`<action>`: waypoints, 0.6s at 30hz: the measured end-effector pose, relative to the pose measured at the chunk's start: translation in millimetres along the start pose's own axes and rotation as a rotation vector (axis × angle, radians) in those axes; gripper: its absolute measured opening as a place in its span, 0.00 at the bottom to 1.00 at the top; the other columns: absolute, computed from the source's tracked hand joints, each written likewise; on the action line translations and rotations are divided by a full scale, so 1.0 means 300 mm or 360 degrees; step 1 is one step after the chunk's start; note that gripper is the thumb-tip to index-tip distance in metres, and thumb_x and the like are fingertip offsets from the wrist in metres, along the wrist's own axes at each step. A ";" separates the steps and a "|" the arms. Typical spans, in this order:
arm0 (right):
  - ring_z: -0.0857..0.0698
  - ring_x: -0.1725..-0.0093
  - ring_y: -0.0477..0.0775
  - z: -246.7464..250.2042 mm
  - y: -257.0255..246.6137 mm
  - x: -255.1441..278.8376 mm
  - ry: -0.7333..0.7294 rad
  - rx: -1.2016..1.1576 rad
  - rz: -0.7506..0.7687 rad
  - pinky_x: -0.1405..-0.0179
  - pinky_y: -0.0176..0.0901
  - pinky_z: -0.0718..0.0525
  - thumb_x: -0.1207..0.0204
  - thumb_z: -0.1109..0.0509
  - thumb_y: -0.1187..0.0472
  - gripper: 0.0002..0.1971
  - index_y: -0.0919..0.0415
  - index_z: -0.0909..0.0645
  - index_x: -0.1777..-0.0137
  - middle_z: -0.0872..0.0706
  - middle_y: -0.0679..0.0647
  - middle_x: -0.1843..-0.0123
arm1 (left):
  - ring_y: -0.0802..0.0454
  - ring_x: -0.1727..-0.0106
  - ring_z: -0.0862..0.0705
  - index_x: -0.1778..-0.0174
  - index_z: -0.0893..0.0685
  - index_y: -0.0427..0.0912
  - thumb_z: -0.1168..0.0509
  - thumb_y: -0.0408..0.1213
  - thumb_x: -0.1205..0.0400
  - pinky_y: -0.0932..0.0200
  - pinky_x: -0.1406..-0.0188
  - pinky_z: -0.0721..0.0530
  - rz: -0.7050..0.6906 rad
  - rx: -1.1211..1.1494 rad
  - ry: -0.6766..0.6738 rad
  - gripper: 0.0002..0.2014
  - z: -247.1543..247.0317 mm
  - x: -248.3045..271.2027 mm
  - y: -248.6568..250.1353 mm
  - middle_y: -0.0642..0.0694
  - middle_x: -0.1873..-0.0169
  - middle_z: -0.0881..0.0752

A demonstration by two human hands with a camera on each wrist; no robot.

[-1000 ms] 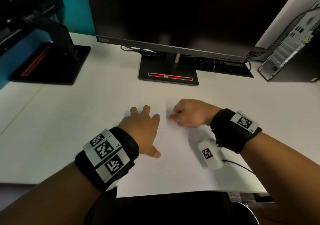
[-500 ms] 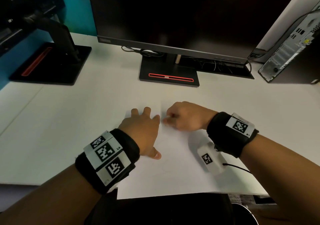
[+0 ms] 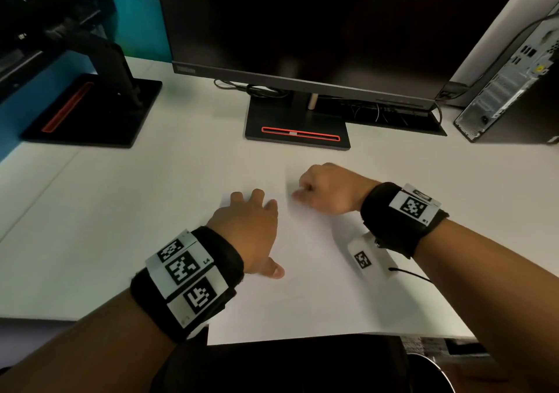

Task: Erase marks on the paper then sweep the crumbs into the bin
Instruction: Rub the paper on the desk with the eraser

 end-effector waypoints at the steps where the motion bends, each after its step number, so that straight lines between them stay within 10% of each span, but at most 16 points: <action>1: 0.23 0.61 0.52 -0.023 -0.023 0.000 -0.0036 0.0016 0.0062 0.63 0.45 0.30 0.13 0.41 0.46 0.21 0.55 0.26 0.67 0.23 0.49 0.64 | 0.39 0.22 0.37 0.14 0.44 0.44 0.27 0.68 0.28 0.46 0.39 0.17 0.0000 -0.0003 -0.0002 0.54 0.000 -0.001 0.000 0.44 0.20 0.40; 18: 0.22 0.62 0.54 -0.010 -0.007 0.011 -0.0050 -0.0010 0.0020 0.65 0.45 0.30 0.12 0.41 0.47 0.22 0.56 0.26 0.68 0.22 0.51 0.66 | 0.38 0.23 0.35 0.14 0.45 0.42 0.28 0.70 0.28 0.46 0.42 0.18 0.0009 -0.0061 -0.0002 0.55 0.002 0.001 0.000 0.43 0.21 0.39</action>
Point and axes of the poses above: each hand's wrist, its own x-axis away from the middle knuckle, its own z-axis out of the back of the hand, y = z × x, the point moved 7 cm from there along -x, towards the middle knuckle
